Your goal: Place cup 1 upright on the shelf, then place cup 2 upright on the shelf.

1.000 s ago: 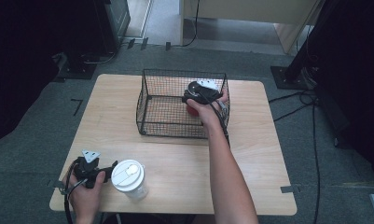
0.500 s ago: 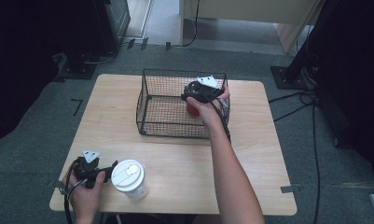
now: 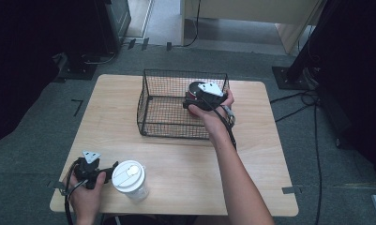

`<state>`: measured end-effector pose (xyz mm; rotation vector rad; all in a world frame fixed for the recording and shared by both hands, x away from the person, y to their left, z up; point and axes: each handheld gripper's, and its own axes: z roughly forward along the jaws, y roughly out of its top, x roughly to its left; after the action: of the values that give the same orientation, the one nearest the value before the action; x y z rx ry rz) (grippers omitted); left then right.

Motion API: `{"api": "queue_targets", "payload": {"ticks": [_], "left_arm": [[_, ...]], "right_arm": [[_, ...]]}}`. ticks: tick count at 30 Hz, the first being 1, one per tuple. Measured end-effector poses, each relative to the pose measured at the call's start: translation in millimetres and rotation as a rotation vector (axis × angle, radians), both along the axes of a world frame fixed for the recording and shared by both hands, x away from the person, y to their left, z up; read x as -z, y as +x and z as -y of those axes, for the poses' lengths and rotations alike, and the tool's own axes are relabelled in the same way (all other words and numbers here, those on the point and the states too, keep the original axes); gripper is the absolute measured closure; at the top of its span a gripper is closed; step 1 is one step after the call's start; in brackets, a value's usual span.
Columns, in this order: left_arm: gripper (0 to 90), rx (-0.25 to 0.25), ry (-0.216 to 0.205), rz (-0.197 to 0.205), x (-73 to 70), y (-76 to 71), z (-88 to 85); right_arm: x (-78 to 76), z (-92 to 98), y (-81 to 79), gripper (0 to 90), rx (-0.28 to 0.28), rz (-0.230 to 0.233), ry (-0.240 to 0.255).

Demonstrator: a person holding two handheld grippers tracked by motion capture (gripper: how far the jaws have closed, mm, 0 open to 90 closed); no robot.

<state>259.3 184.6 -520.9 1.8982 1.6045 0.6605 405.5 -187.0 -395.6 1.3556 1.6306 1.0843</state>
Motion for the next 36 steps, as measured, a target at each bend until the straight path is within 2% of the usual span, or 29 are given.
{"api": "queue_targets", "payload": {"ticks": [2,7,20,28,36], "left_arm": [[0.0,0.000,0.000,0.000,0.0,0.0,0.0],[0.0,-0.001,-0.001,0.001,0.1,0.0,0.1],[0.0,-0.001,-0.001,0.003,0.2,0.1,0.1],[0.0,-0.001,-0.001,0.003,0.2,0.1,0.1],[0.0,0.002,0.001,-0.001,-0.1,0.0,-0.2]], "right_arm": [[-0.6,0.1,-4.7,0.0,-0.010,0.002,0.006],[-4.6,-4.3,-20.9,0.0,-0.076,0.025,0.007],[-7.0,-25.3,-73.5,0.0,-0.223,0.047,-0.005],[1.7,-36.7,-103.9,0.0,-0.310,0.049,-0.019],[15.3,-45.3,-123.8,0.0,-0.353,0.037,-0.014]]}}
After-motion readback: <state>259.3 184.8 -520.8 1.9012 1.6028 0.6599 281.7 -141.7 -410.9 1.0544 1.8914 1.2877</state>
